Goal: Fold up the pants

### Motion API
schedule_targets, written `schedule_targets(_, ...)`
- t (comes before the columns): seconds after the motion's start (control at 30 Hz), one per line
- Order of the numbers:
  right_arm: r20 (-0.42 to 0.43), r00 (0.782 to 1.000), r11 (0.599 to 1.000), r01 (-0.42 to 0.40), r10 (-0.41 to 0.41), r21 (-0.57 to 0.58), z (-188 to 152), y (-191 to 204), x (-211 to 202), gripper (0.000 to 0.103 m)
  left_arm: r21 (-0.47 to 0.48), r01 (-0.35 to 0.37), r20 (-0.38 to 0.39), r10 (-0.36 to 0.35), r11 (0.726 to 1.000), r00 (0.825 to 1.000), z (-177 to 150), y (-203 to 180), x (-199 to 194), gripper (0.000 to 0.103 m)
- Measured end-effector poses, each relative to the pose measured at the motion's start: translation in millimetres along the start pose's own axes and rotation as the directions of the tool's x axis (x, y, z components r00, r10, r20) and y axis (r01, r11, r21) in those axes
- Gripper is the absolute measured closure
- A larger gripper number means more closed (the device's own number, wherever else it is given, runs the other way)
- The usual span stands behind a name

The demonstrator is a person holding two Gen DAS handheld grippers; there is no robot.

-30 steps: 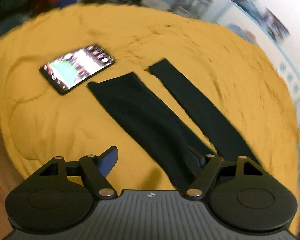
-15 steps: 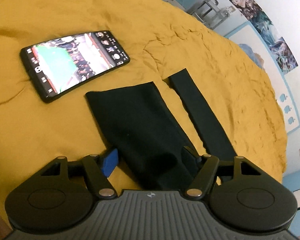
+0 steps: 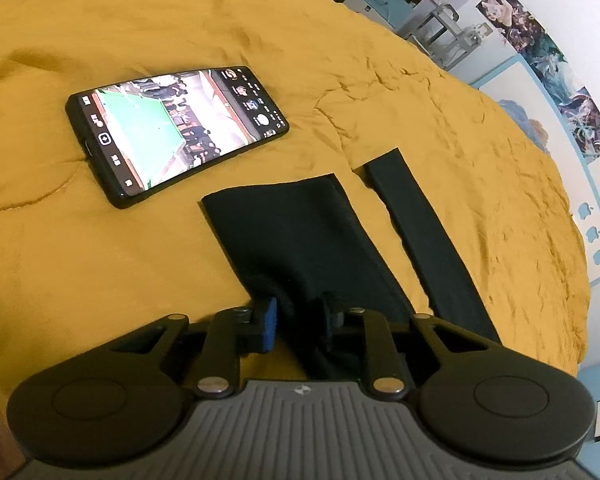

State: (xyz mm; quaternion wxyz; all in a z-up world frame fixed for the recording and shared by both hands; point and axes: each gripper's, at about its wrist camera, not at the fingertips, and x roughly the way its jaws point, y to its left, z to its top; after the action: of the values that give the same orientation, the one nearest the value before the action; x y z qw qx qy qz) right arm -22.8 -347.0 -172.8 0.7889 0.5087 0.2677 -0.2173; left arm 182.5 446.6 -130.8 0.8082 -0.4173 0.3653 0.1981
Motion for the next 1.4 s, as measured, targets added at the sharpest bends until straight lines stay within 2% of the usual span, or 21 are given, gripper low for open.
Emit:
schedule_targets(0.03, 0.000, 1.000, 1.000, 0.020, -0.020, 0.009, 1, -1, -2, 0.060, 0.003, -0.006, 0.000, 0.006, 1.000, 1.000, 0, 0, 1, 0.078)
schedule_targets(0.1, -0.065, 0.997, 0.999, 0.039, -0.038, 0.010, 0, 1, 1, 0.059, 0.001, -0.015, 0.005, 0.015, 1.000, 1.000, -1, -1, 1, 0.078)
schedule_targets(0.17, -0.093, 0.994, 0.998, 0.055, -0.057, -0.023, -7, 9, 1, 0.056, 0.006, -0.026, 0.012, 0.026, 1.000, 1.000, -2, -3, 2, 0.078)
schedule_targets(0.27, -0.106, 0.990, 0.996, 0.090, -0.092, -0.022, -20, 12, 3, 0.056, 0.029, -0.044, 0.015, 0.043, 0.999, 0.999, -6, -8, 2, 0.078)
schedule_targets(0.33, -0.069, 0.993, 0.995, 0.102, -0.100, 0.024, -27, 9, -2, 0.059, 0.044, -0.047, 0.014, 0.046, 0.998, 0.999, -6, -10, 1, 0.078)
schedule_targets(0.37, -0.055, 0.994, 0.994, 0.096, -0.093, 0.045, -31, 8, -5, 0.059, 0.047, -0.044, 0.014, 0.044, 0.998, 0.999, -7, -10, 0, 0.078)
schedule_targets(0.43, -0.052, 0.998, 0.996, 0.049, -0.044, 0.081, -36, 3, -4, 0.046, 0.043, -0.036, 0.016, 0.036, 0.998, 0.999, -7, -8, 1, 0.078)
schedule_targets(0.5, -0.063, 0.998, 0.994, -0.013, 0.020, 0.111, -35, -2, 11, 0.042, 0.028, -0.031, 0.019, 0.030, 0.999, 0.999, -8, -5, 4, 0.078)
schedule_targets(0.57, -0.045, 0.998, 0.991, -0.035, 0.041, 0.132, -31, -8, 27, 0.060, 0.024, -0.033, 0.029, 0.032, 0.999, 0.999, -9, -6, 4, 0.079)
schedule_targets(0.6, -0.049, 0.998, 0.989, -0.019, 0.027, 0.149, -31, -10, 29, 0.074, 0.030, -0.032, 0.030, 0.031, 0.999, 0.999, -9, -7, 3, 0.091)
schedule_targets(0.63, -0.059, 0.998, 0.987, -0.019, 0.029, 0.160, -29, -9, 28, 0.097, 0.039, -0.038, 0.036, 0.037, 0.999, 0.999, -8, -9, 0, 0.098)
schedule_targets(0.67, -0.075, 0.995, 0.987, -0.049, 0.061, 0.151, -26, -5, 26, 0.103, 0.045, -0.036, 0.044, 0.034, 0.998, 0.998, -8, -10, -4, 0.098)
schedule_targets(0.73, -0.101, 0.991, 0.989, -0.079, 0.092, 0.128, -16, 8, 19, 0.103, 0.035, -0.013, 0.070, 0.010, 0.999, 0.998, -6, -13, -13, 0.099)
schedule_targets(0.9, -0.094, 0.965, 0.967, -0.237, 0.246, 0.095, 30, 44, -4, 0.103, 0.027, 0.052, 0.096, -0.054, 0.998, 0.994, 6, -27, -32, 0.100)
schedule_targets(1.07, -0.095, 0.935, 0.939, -0.336, 0.343, 0.078, 57, 72, -5, 0.103, 0.033, 0.095, 0.108, -0.098, 0.995, 0.989, 20, -45, -42, 0.100)
schedule_targets(1.13, -0.104, 0.932, 0.936, -0.340, 0.348, 0.089, 62, 76, 4, 0.103, 0.045, 0.074, 0.100, -0.078, 0.996, 0.992, 23, -51, -38, 0.100)
schedule_targets(1.27, -0.176, 0.947, 0.961, -0.250, 0.269, 0.120, 64, 69, 28, 0.103, 0.031, 0.025, 0.070, -0.027, 0.999, 0.997, 24, -52, -21, 0.100)
schedule_targets(1.4, -0.214, 0.936, 0.955, -0.244, 0.278, 0.172, 70, 69, 46, 0.103, 0.004, 0.035, 0.060, -0.035, 0.999, 0.998, 30, -56, -12, 0.100)
